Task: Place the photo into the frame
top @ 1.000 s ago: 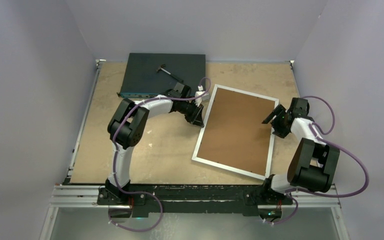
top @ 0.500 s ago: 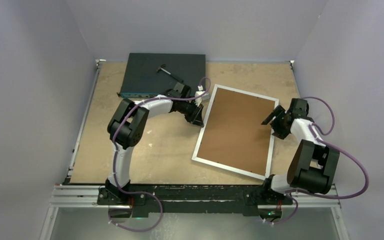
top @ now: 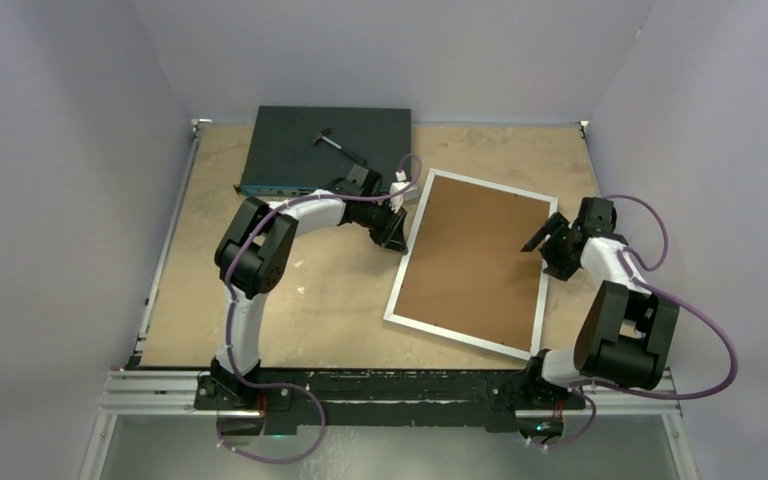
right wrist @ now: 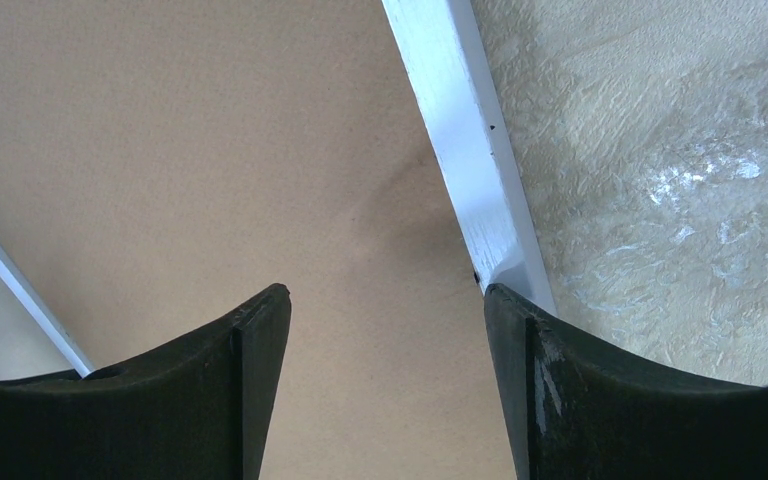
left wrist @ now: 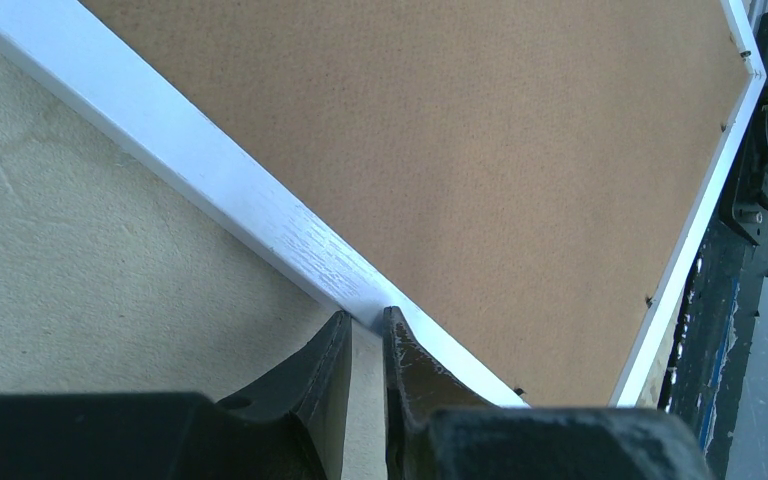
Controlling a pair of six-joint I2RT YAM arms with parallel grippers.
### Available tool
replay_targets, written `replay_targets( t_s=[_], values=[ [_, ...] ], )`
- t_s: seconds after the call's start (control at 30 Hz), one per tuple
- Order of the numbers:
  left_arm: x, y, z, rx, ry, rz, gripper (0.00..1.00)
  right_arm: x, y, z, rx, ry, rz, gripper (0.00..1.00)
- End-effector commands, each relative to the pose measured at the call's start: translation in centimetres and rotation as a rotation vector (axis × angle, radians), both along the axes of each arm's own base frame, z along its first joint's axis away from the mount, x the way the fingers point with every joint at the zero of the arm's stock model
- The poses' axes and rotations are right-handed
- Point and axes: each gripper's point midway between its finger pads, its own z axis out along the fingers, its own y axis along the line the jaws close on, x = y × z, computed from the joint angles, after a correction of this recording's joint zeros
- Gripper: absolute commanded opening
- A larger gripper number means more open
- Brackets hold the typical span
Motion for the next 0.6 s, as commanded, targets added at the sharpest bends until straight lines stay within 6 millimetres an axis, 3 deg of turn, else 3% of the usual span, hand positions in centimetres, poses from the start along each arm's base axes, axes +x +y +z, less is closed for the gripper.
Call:
replay_targets(
  t_s=[0.0, 0.57],
  values=[
    [0.0, 0.5, -2.7, 0.078, -0.049, 0.000, 0.13, -2.2, 1.0, -1.8, 0.030, 0.098, 0.013, 0.74],
    [-0.1, 0.4, -2.6, 0.073, -0.048, -0.007, 0.12, -2.0, 2.7, -2.6, 0.065, 0.107, 0.053, 0.74]
  ],
)
